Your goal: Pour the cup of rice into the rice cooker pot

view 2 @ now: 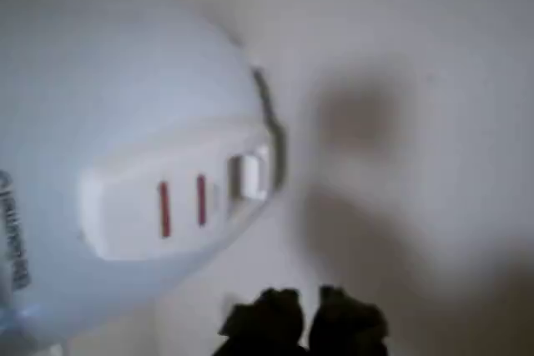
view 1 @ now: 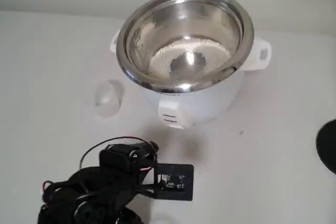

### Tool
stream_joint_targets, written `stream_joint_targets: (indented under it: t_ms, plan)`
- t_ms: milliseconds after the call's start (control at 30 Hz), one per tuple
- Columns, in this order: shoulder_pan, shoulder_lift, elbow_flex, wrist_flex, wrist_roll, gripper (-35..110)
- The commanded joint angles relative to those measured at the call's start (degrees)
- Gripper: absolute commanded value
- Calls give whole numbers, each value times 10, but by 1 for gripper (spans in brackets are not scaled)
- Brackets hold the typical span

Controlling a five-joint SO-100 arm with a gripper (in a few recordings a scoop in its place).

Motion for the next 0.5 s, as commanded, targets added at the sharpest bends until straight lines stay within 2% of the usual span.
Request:
stream_joint_targets:
  t_ms: [0, 233, 467]
  plan:
    - [-3, -2, 47, -50, -6, 0]
    - [-3, -2, 152, -136, -16, 0]
    - [4, -2, 188, -144, -16, 0]
